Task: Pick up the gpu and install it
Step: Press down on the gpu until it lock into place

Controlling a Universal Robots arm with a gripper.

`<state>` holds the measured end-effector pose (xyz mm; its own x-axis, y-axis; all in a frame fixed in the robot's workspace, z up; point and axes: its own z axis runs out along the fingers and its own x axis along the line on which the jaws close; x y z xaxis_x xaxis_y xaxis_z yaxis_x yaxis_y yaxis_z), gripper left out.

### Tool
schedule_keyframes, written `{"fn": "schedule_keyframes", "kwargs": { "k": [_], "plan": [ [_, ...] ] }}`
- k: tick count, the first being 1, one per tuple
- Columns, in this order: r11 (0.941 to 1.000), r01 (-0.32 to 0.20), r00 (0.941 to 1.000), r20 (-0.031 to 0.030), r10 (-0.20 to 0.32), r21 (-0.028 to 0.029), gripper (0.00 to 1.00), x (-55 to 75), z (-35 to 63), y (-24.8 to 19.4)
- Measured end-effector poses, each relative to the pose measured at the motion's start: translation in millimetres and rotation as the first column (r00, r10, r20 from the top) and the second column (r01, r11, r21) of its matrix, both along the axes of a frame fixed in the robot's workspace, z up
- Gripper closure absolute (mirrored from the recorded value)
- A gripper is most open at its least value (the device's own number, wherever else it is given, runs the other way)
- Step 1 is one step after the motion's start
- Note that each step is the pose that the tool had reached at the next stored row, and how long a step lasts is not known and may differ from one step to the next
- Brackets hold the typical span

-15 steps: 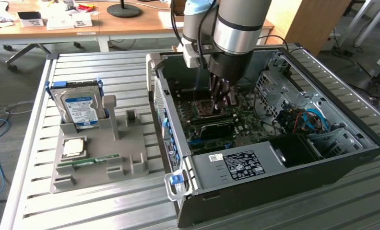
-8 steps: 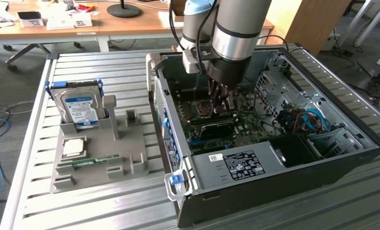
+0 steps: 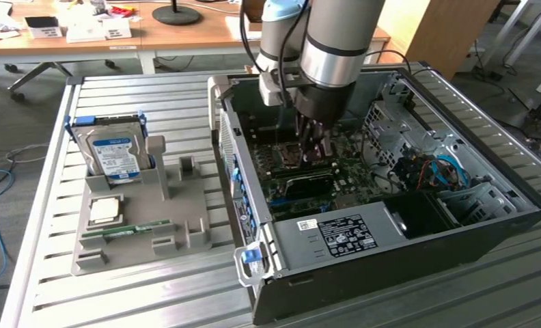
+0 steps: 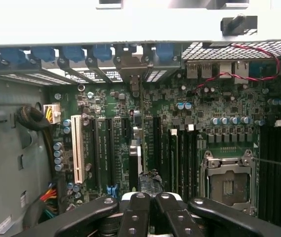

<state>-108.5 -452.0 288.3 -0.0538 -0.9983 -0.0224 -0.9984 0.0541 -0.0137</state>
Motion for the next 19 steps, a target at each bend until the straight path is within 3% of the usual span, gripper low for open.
{"fn": "schedule_keyframes", "kwargs": {
  "k": [8,19],
  "plan": [
    [1.0000,0.000,1.0000,-0.0001,0.000,0.0000,0.89,-0.1,-13.2,0.1],
    [1.0000,0.000,1.0000,0.0000,0.000,-0.0001,0.89,-1.0,-18.7,0.8]
  ]
}}
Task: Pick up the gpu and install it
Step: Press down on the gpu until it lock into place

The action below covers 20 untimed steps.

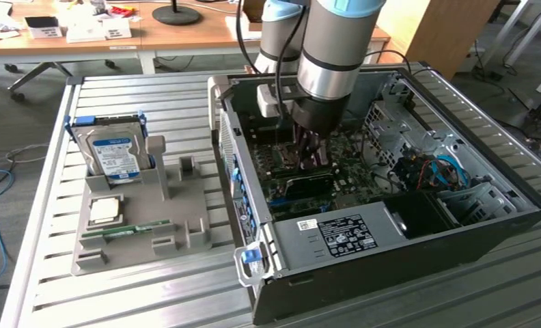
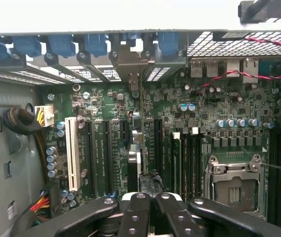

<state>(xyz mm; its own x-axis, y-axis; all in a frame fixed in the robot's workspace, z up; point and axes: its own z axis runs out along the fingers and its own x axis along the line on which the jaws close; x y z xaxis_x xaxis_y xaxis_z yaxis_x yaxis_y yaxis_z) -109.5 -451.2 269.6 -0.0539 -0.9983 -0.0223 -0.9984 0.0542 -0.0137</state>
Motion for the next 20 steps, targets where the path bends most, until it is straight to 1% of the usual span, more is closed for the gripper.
{"fn": "schedule_keyframes", "kwargs": {
  "k": [8,11,15,20],
  "plan": [
    [1.0000,0.000,1.0000,-0.0001,0.000,-0.0002,0.89,-0.1,-2.5,-0.1],
    [1.0000,0.000,1.0000,0.0000,0.000,-0.0001,0.89,-0.1,-2.6,-1.4],
    [1.0000,0.000,1.0000,0.0000,0.000,0.0000,0.89,0.0,-5.0,-1.5],
    [1.0000,0.000,1.0000,0.0000,0.000,0.0001,0.89,0.0,-5.5,-1.5]
  ]
}}
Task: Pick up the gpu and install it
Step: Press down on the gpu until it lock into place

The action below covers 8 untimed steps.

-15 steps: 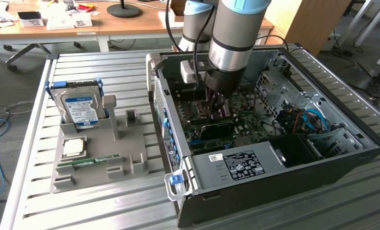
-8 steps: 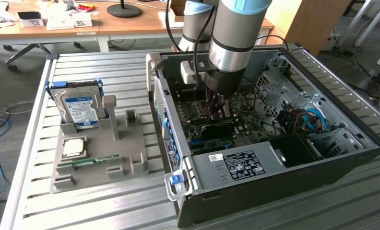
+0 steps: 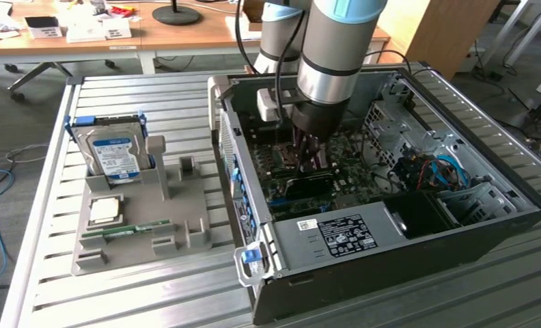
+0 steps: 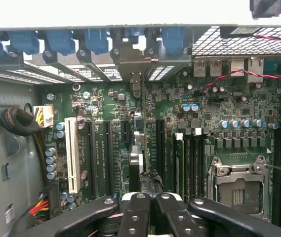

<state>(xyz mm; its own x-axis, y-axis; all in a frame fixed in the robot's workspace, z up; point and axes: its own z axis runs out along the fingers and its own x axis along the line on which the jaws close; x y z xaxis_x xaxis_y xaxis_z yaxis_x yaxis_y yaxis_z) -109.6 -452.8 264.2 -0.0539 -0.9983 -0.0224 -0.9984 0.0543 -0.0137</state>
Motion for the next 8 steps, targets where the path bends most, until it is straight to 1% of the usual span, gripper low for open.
{"fn": "schedule_keyframes", "kwargs": {
  "k": [8],
  "plan": [
    [1.0000,0.000,1.0000,0.0002,0.000,-0.0001,0.89,-0.1,-1.9,0.0]
  ]
}}
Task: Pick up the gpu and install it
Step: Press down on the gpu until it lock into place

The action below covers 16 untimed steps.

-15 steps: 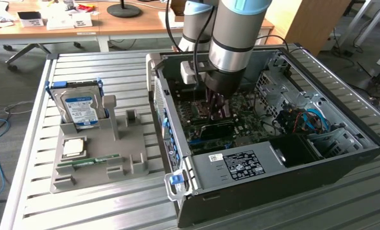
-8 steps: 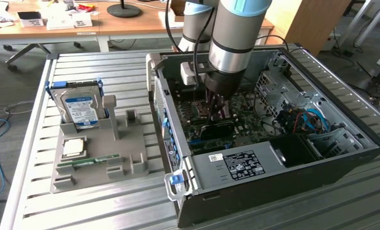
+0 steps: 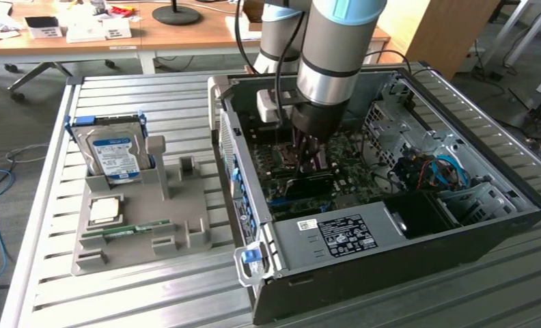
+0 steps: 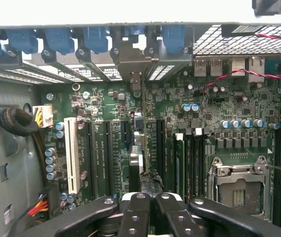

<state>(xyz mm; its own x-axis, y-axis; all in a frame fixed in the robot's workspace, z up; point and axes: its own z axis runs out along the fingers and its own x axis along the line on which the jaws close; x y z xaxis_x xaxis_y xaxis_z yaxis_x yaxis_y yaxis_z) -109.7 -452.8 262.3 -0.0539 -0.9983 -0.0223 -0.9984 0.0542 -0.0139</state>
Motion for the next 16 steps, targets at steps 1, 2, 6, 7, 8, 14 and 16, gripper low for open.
{"fn": "schedule_keyframes", "kwargs": {
  "k": [1,2,6,7,8,14,16],
  "plan": [
    [1.0000,0.000,1.0000,-0.0002,0.000,-0.0001,0.89,-0.2,-0.1,0.0],
    [1.0000,0.000,1.0000,-0.0004,0.000,-0.0001,0.89,-0.2,-0.1,0.0],
    [1.0000,0.000,1.0000,-0.0003,0.000,-0.0001,0.89,-0.2,-0.1,0.0],
    [1.0000,0.000,1.0000,-0.0003,0.000,-0.0002,0.89,-0.2,-0.2,-0.1],
    [1.0000,0.000,1.0000,-0.0002,0.000,-0.0002,0.89,-0.4,-0.5,-0.1],
    [1.0000,0.000,1.0000,-0.0003,0.000,-0.0001,0.89,-0.5,-0.6,0.0],
    [1.0000,0.000,1.0000,-0.0004,0.000,-0.0004,0.89,-0.5,-0.9,0.0]
  ]
}}
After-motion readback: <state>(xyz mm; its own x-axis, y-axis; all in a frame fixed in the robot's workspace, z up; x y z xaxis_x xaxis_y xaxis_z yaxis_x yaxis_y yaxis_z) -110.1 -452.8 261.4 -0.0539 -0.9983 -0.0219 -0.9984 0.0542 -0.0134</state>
